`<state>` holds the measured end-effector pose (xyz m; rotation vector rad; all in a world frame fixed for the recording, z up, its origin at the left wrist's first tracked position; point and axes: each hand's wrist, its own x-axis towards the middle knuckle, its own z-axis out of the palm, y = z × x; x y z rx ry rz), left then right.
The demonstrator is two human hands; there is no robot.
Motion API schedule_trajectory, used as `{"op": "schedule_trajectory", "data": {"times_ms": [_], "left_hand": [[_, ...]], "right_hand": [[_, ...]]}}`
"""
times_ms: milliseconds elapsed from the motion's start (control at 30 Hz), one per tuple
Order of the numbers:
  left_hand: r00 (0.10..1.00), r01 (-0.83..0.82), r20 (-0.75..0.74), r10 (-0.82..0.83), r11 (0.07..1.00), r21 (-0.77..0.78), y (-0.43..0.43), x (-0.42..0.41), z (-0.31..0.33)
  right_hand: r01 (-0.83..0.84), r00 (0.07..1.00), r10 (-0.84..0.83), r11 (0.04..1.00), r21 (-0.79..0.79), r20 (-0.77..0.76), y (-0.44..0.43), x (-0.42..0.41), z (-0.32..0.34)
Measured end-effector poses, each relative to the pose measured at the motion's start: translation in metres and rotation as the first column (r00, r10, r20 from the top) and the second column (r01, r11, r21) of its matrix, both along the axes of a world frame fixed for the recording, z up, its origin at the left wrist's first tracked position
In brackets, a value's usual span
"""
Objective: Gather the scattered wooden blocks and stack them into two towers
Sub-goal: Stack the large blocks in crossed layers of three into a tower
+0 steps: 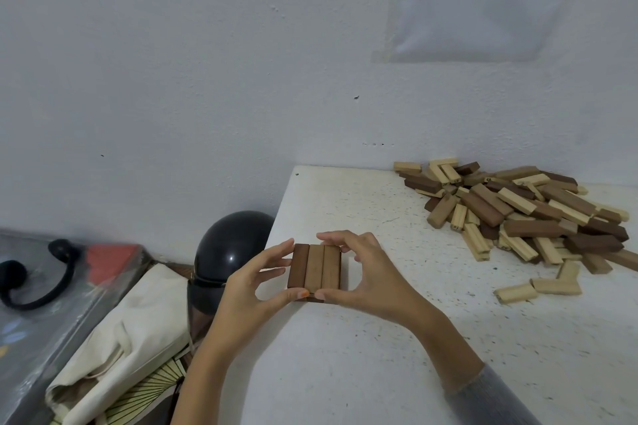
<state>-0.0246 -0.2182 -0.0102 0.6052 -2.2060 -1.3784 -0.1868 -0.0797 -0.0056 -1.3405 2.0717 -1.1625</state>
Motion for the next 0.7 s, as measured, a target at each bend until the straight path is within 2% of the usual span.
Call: {"op": "schedule_trajectory", "data": {"times_ms": [167, 267, 333, 433, 567, 633, 700], "left_hand": [[1.0, 0.016, 0.008, -0.016, 1.0, -0.007, 0.0, 0.003, -0.003], [0.997, -0.065, -0.026, 0.068, 0.992, 0.111, 0.009, 0.003, 0.006], [0.986, -0.13, -0.057, 0.156, 0.937, 0.324, 0.016, -0.004, 0.009], [0.966, -0.19, -0.052, 0.253, 0.833, 0.519, 0.029, -0.02, 0.005], [0.949, -0.18, -0.081, 0.305, 0.733, 0.656, 0.041, -0.03, -0.001], [0.95, -0.143, -0.105, 0.294, 0.709, 0.691, 0.047, -0.034, -0.003], [0.95, -0.117, -0.121, 0.287, 0.688, 0.716, 0.051, -0.035, -0.003]], "right_hand": [[-0.023, 1.0, 0.023, 1.0, -0.004, -0.01, 0.004, 0.002, 0.0], [0.04, 0.99, -0.028, 0.996, -0.083, 0.14, 0.008, 0.004, 0.001], [0.251, 0.909, -0.168, 0.951, -0.18, 0.38, 0.008, 0.013, 0.0], [0.52, 0.679, -0.292, 0.839, -0.161, 0.674, 0.003, 0.037, -0.008], [0.561, 0.567, -0.266, 0.818, -0.129, 0.779, -0.007, 0.063, -0.013], [0.541, 0.536, -0.229, 0.832, -0.122, 0.813, -0.014, 0.068, -0.019], [0.508, 0.542, -0.219, 0.855, -0.109, 0.812, -0.021, 0.074, -0.026]]}}
